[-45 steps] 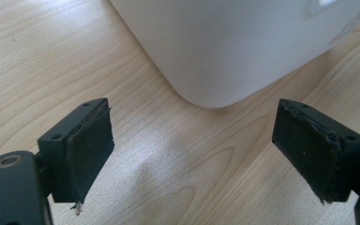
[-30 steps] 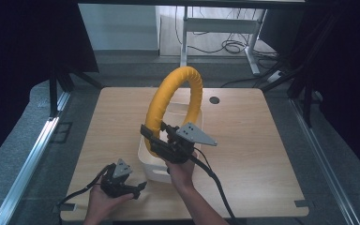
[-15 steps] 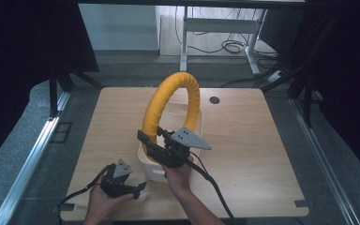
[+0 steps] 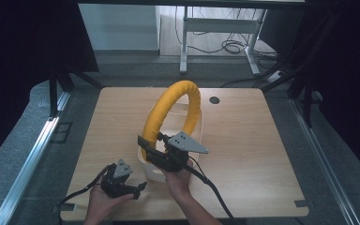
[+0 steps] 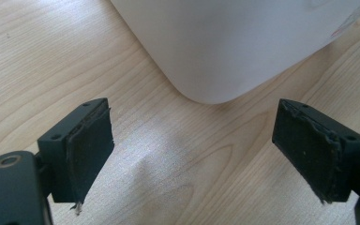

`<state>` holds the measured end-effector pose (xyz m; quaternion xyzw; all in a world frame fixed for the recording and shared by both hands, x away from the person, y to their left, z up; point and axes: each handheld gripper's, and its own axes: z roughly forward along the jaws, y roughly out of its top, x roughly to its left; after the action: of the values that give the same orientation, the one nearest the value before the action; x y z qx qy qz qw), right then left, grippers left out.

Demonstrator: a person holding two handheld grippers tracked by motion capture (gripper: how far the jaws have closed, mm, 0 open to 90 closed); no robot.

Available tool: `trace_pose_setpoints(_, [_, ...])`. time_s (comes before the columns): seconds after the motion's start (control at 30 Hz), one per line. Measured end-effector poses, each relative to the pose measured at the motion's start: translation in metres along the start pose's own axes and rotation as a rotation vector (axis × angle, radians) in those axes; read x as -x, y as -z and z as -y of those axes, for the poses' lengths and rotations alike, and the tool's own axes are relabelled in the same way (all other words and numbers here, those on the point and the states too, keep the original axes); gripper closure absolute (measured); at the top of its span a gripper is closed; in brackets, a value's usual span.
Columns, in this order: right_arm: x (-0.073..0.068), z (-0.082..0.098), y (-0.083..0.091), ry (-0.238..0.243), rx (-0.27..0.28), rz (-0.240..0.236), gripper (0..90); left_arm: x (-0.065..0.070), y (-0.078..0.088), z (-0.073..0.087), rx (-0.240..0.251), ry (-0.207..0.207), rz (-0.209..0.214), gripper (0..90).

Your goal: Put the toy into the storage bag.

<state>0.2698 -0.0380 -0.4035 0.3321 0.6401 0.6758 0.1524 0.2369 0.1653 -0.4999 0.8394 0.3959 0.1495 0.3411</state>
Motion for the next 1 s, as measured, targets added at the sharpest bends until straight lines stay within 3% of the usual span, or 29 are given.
trace_pose_setpoints(0.67, [0.008,0.01,-0.001,-0.017,-0.084,0.018,43.6,0.001,-0.002,0.0,-0.01,-0.006,0.002,12.9])
trace_pose_setpoints(1.0, [0.012,0.005,0.006,-0.004,-0.093,0.019,32.5,0.0,-0.002,0.0,-0.011,-0.006,0.002,12.9])
